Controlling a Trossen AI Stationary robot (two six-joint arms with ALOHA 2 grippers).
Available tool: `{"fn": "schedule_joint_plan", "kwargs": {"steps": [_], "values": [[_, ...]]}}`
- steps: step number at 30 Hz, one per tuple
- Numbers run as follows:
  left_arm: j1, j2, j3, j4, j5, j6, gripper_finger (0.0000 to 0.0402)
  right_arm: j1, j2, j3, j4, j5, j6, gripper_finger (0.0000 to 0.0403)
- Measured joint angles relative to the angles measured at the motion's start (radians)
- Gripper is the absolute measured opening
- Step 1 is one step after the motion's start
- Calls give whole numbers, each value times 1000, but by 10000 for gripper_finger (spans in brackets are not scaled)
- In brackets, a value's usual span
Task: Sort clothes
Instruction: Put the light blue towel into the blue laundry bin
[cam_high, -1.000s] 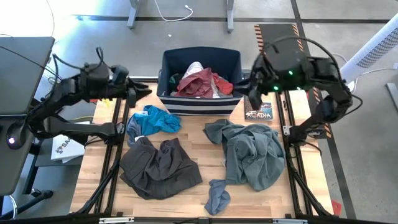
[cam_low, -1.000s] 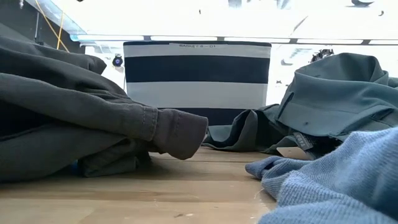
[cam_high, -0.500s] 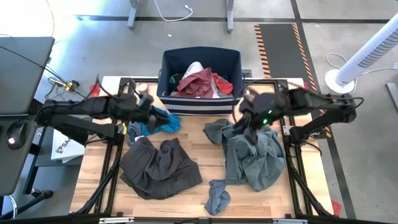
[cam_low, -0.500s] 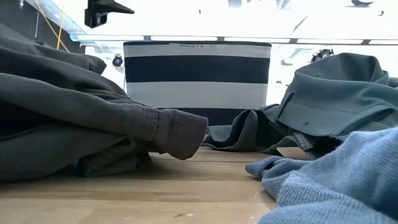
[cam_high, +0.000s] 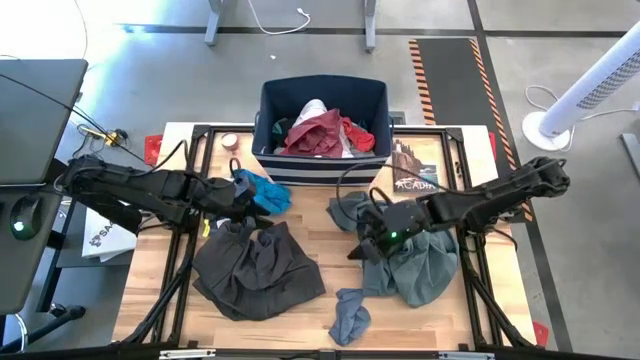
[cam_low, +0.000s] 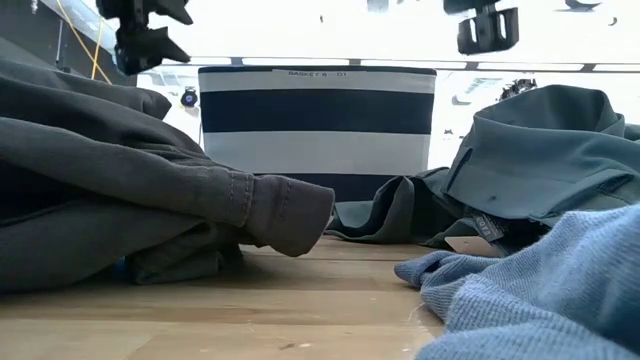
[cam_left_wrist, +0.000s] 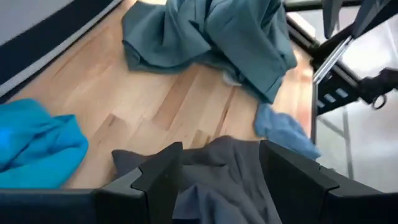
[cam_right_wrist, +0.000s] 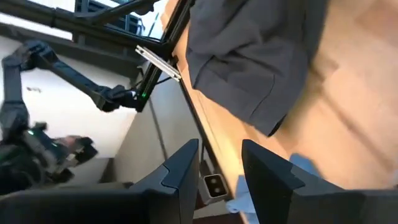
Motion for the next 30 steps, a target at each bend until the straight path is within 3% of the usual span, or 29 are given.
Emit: {"fn": "schedule_joint_plan", "kwargs": {"steps": [5, 8, 18, 24, 30], "values": [[-16, 0, -38, -13, 5, -16, 209, 61, 62, -43, 110, 5, 109, 119], [-33, -1, -38, -5, 10, 20, 209, 101, 110, -43, 145, 25, 254, 119], [-74, -4, -37, 18, 11, 133, 209, 228, 277, -43, 160, 256, 795, 119], [-96, -4, -37, 78, 10, 136, 209, 282, 359, -43, 162, 262, 998, 119], [-109, -4, -37, 133, 10, 160, 209, 316, 409, -43, 160, 247, 1059, 119]]}}
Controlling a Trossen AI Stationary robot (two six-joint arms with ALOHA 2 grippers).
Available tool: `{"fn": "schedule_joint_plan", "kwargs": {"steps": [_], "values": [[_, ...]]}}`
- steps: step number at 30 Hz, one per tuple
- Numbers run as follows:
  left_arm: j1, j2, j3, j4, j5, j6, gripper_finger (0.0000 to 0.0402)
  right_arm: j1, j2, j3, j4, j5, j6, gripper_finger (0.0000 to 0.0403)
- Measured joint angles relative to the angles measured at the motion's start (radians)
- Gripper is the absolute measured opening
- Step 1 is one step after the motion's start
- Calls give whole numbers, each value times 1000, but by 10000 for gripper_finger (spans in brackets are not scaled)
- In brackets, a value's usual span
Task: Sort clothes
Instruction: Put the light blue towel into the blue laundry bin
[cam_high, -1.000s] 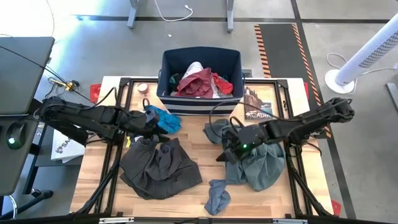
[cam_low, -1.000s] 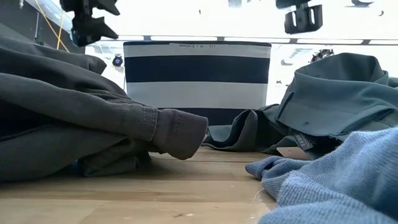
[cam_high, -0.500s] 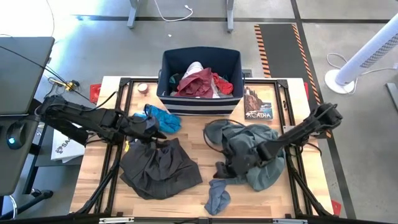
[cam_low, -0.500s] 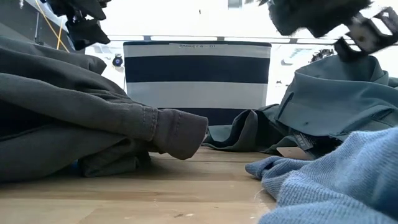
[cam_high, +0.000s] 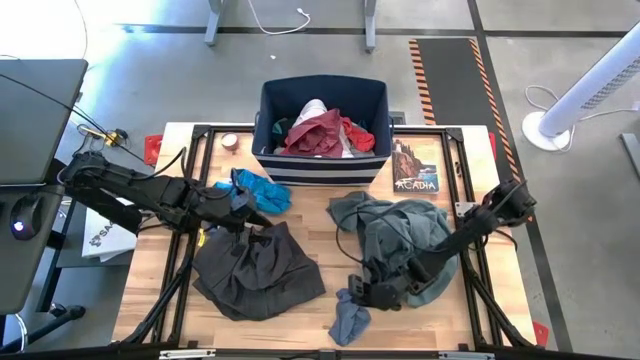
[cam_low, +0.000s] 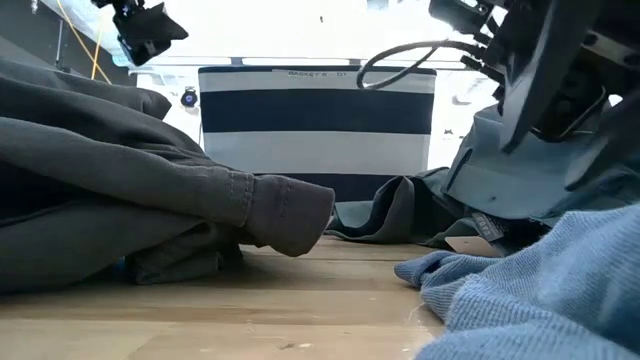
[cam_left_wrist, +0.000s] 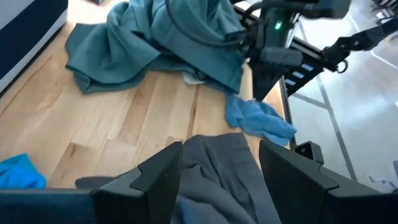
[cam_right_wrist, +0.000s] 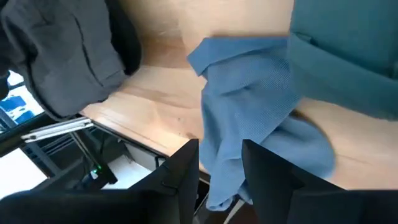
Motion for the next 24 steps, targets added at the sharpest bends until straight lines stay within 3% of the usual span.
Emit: {"fn": "schedule_joint_plan", "kwargs": {"steps": [7, 12, 20, 24], "values": [[0, 0, 0, 46, -12, -1, 209, 12, 48, 56, -85, 0, -10, 119], [0, 0, 0, 48, -55, -58, 209, 12, 125, 123, -170, -69, -37, 119], [1, 0, 0, 47, -168, -129, 209, 9, 231, 182, -91, -81, -65, 117], [1, 0, 0, 47, -190, -161, 209, 10, 233, 183, -105, -70, -92, 88]]}}
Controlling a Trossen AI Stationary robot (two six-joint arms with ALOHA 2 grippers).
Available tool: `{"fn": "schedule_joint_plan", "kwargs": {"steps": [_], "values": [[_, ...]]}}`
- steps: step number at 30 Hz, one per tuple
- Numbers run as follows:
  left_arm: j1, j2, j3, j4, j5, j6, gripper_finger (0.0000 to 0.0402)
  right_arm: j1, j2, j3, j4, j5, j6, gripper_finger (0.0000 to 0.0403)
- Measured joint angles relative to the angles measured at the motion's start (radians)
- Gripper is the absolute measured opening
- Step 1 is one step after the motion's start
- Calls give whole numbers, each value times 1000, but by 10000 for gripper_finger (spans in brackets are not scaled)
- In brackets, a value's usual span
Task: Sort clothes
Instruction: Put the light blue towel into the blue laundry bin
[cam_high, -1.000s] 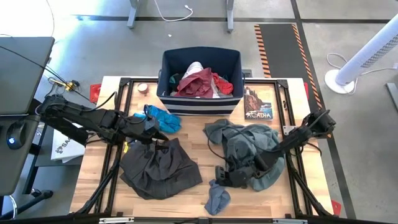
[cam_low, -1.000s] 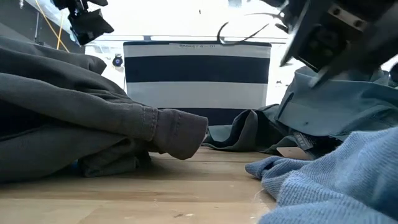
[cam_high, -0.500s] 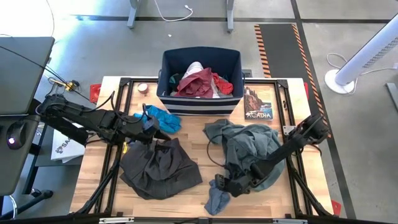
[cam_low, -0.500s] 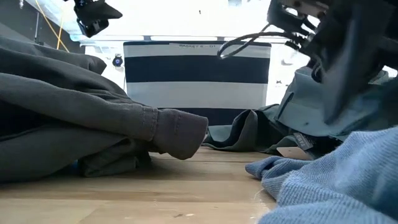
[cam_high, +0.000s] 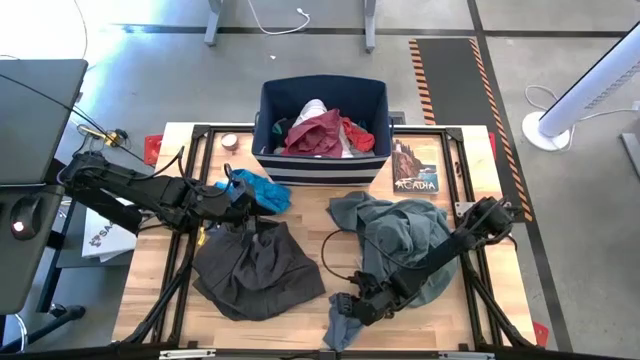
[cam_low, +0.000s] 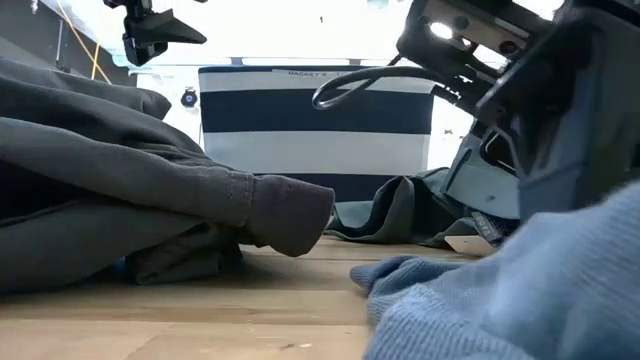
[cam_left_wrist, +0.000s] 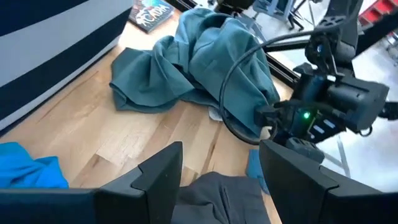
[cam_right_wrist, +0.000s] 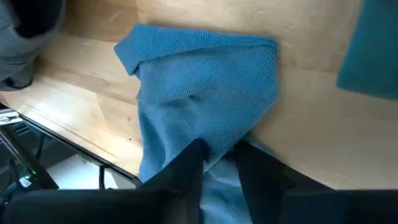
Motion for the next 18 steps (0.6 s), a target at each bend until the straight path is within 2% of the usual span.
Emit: {"fn": "schedule_joint_plan", "kwargs": {"steps": [5, 10, 14, 18], "values": [[0, 0, 0, 0, -7, -25, 209, -2, 2, -2, -8, 34, -76, 10], [0, 0, 0, -1, -42, -34, 209, -21, -23, -5, -36, 34, -126, 4], [0, 0, 0, -3, -74, -69, 209, -44, -81, -8, -167, 32, -194, 2], [0, 0, 0, -3, -99, -77, 209, -88, -143, -8, -298, -14, -305, 2]]}}
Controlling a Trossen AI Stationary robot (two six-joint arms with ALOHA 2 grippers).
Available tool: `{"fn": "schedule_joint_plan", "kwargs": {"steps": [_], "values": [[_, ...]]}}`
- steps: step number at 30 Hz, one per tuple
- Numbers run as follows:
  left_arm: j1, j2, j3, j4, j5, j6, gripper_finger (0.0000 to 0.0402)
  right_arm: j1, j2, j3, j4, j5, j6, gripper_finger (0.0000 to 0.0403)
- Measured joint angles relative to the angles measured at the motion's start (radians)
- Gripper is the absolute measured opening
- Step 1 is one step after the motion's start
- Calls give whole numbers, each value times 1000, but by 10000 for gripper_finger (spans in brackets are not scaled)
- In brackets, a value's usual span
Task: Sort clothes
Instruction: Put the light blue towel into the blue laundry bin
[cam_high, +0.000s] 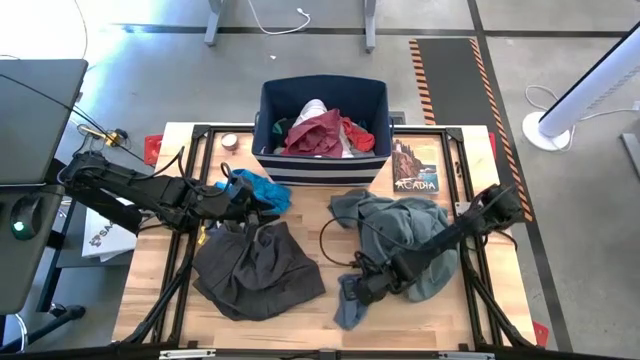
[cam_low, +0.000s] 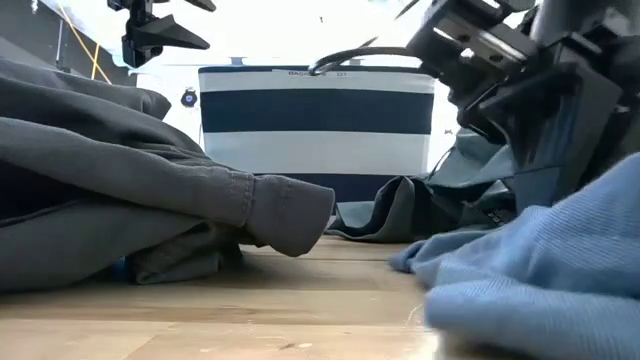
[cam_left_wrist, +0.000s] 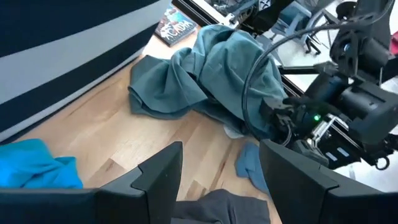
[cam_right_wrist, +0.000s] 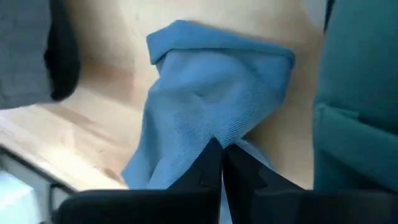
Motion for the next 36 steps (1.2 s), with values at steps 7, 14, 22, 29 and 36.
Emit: {"fn": "schedule_joint_plan", "kwargs": {"steps": [7, 14, 22, 29, 36], "values": [[0, 0, 1, -3, -28, -10, 209, -87, -90, 0, -132, 2, -176, 1], [0, 0, 1, -2, -30, -27, 209, -179, -230, 0, -296, 103, -296, 0], [0, 0, 1, -1, -61, -47, 209, -304, -373, 1, -188, 232, -450, 0], [0, 0, 1, 96, -67, -37, 209, -378, -405, 1, 187, 229, -644, 0], [1, 34, 1, 350, -53, 124, 209, -426, -405, 2, 525, 144, -779, 0]]}}
